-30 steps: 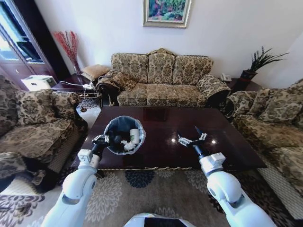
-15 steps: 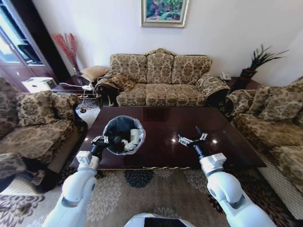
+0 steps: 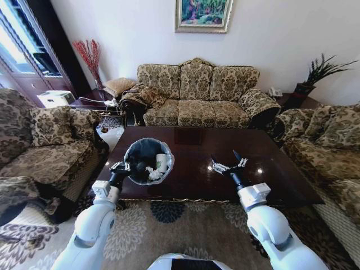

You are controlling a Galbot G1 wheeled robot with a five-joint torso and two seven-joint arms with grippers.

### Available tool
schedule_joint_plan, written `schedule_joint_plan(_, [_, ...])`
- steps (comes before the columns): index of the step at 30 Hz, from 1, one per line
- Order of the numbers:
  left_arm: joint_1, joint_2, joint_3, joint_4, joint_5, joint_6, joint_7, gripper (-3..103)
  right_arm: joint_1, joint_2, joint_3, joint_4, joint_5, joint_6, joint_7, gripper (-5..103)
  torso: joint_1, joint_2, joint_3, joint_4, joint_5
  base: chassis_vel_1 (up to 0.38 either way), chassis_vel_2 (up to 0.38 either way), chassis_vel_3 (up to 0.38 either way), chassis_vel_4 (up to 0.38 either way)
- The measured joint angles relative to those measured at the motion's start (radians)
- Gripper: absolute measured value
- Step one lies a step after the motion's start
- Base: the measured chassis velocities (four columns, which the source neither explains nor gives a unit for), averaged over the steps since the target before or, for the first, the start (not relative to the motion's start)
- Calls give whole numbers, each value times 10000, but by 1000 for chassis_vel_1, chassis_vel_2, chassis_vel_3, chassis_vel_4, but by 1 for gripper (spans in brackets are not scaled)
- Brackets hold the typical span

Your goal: Move to the front of the table and place the trash on the table into the trash bin.

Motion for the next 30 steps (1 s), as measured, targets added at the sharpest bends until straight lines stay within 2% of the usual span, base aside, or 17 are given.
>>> schedule_joint_plan(14, [34, -3, -71, -44, -1, -58, 13, 3, -18, -8, -43, 79, -5, -51, -4, 100, -7, 2, -3, 0, 0, 139, -125, -161, 146])
schedule_joint_plan(22, [115, -64, -69, -149, 38, -43, 20, 3, -53, -7, -55, 39, 93, 228, -38, 100, -20, 6, -10, 1, 0, 130, -126, -140, 125])
schedule_joint_plan(27, [141, -75, -112, -199, 56, 26, 17, 3, -70, -6, -45, 47, 104, 248, -38, 100, -74, -168, -87, -2, -1, 0, 0, 0, 0])
schedule_joint_plan(30, [189, -81, -163, -270, 58, 38, 14, 3, -71, 16, -41, 51, 104, 249, -38, 100, -179, -397, -215, 0, 0, -37, 41, 51, -31])
